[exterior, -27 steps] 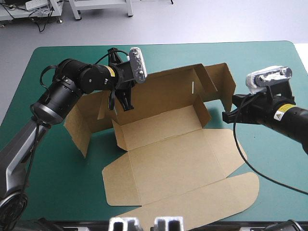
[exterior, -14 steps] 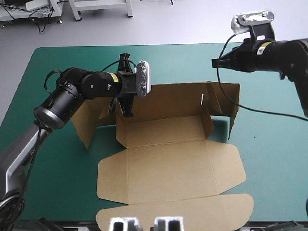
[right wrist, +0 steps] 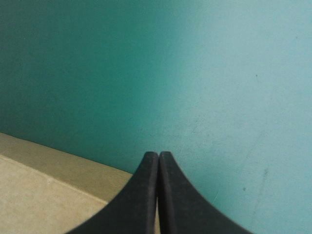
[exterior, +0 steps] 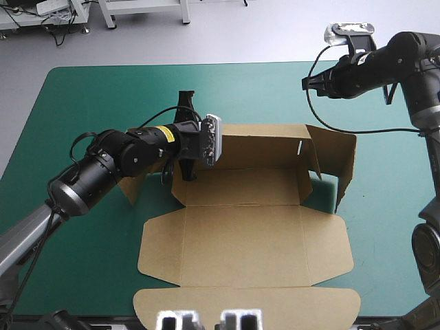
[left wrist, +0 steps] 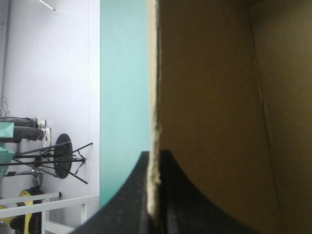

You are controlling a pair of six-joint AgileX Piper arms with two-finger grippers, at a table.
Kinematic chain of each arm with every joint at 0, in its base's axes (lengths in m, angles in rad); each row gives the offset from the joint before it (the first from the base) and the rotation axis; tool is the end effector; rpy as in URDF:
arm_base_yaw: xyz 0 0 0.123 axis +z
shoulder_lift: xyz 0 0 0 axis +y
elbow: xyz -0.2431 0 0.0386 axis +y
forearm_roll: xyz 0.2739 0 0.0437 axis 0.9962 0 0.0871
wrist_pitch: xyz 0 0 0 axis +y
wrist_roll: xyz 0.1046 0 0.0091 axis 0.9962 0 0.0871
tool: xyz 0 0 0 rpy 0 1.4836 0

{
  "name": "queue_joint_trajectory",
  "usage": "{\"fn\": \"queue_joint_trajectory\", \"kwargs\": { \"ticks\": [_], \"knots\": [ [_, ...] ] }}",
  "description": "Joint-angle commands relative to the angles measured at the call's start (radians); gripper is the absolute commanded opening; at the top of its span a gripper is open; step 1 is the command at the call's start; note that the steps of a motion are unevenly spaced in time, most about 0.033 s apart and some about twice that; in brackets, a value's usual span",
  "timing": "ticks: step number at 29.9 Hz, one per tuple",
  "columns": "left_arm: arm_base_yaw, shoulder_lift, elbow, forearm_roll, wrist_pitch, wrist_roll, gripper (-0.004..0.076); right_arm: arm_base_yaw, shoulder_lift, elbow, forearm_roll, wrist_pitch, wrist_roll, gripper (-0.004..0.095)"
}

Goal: Fold the box

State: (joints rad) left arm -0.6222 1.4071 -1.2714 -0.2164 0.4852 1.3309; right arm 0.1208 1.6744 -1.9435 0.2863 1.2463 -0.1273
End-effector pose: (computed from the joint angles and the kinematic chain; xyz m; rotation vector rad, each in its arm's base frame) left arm 0.2914 -0.2220 0.3231 1.6562 1.2889 0.2074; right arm 0.3744 0.0738 0.3979 -0.3077 2.4197 0.3701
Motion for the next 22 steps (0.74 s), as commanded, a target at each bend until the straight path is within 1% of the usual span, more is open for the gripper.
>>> {"fn": "queue_joint_trajectory", "kwargs": {
  "ticks": [1,2,6,10,16,19,22],
  "knots": [
    [-0.019,-0.055,0.042,0.045,-0.193,-0.037,-0.001,-0.009,-0.013,-0.033,0.025,-0.012,-0.017,-0.002],
    [-0.019,-0.06,0.062,0.047,-0.224,-0.048,-0.001,-0.009,-0.005,-0.033,0.022,-0.012,-0.017,-0.002],
    [-0.019,-0.07,0.125,0.071,-0.286,-0.047,-0.001,-0.01,0.023,-0.033,0.004,-0.003,-0.017,-0.002],
    [-0.019,-0.076,0.176,0.093,-0.372,-0.047,-0.001,-0.011,0.045,-0.031,0.004,-0.009,-0.017,-0.002],
    [-0.019,-0.078,0.189,0.089,-0.406,-0.083,-0.001,-0.018,0.09,-0.021,0.02,0.001,-0.005,-0.002],
    [-0.019,-0.078,0.189,0.089,-0.415,-0.09,-0.001,-0.018,0.099,0.026,0.045,0.001,-0.011,-0.002],
    [-0.019,-0.078,0.189,0.087,-0.426,-0.09,-0.001,-0.018,0.096,0.089,0.042,0.001,-0.015,-0.002]
  ]
}}
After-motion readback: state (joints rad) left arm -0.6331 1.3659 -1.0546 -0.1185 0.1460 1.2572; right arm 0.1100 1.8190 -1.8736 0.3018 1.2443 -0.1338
